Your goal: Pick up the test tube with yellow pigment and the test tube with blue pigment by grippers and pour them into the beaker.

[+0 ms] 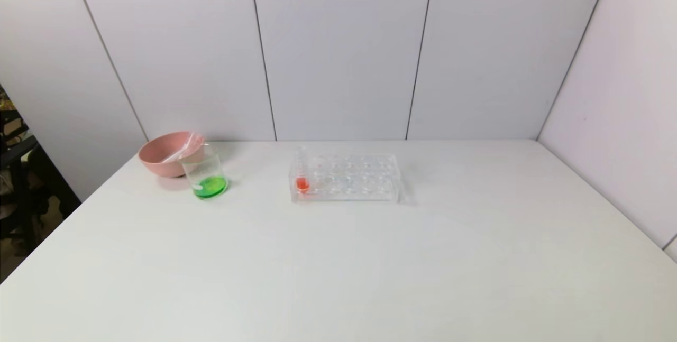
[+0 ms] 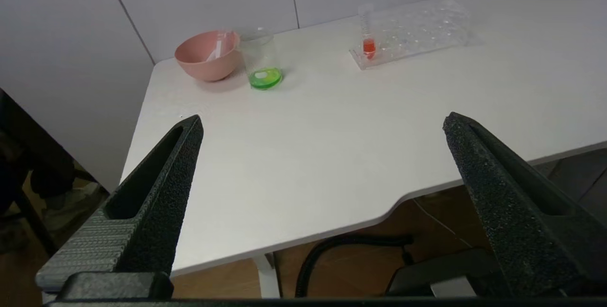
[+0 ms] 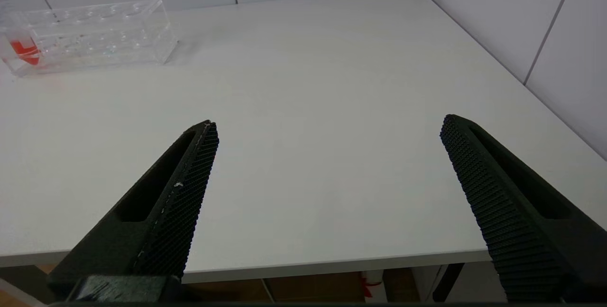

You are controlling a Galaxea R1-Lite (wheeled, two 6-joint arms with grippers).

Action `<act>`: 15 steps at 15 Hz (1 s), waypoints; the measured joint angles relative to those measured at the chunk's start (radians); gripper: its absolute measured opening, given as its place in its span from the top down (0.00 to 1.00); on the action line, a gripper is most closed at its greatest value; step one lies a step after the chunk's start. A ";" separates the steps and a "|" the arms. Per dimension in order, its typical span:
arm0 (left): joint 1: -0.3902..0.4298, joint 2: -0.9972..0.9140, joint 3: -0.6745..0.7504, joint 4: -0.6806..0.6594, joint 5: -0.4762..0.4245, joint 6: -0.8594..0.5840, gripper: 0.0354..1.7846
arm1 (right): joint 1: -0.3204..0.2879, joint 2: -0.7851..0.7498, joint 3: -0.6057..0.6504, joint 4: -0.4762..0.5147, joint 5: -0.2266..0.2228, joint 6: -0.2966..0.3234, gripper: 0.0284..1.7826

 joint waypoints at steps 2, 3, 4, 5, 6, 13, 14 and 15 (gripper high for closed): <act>0.011 -0.084 0.130 -0.007 0.006 0.002 0.01 | 0.000 0.000 0.000 0.000 0.000 0.000 0.04; 0.013 -0.121 0.205 -0.014 0.007 0.000 0.01 | 0.000 0.000 0.000 0.000 0.000 0.001 0.04; 0.014 -0.152 0.287 -0.033 0.010 -0.007 0.01 | -0.001 0.000 0.000 0.000 0.000 0.000 0.04; 0.014 -0.174 0.360 -0.061 0.012 -0.021 0.01 | -0.001 0.000 0.000 0.000 0.000 0.000 0.04; 0.014 -0.191 0.429 -0.094 0.014 -0.040 0.01 | -0.001 0.000 0.000 0.000 0.000 0.000 0.04; 0.014 -0.226 0.783 -0.369 0.033 -0.120 0.01 | 0.000 0.000 0.000 0.000 0.000 0.000 0.04; 0.014 -0.226 0.839 -0.454 0.059 -0.127 0.01 | -0.001 0.000 0.000 0.000 0.000 0.000 0.04; 0.014 -0.226 0.896 -0.546 0.098 -0.130 0.01 | -0.001 0.000 0.000 0.000 0.000 0.000 0.04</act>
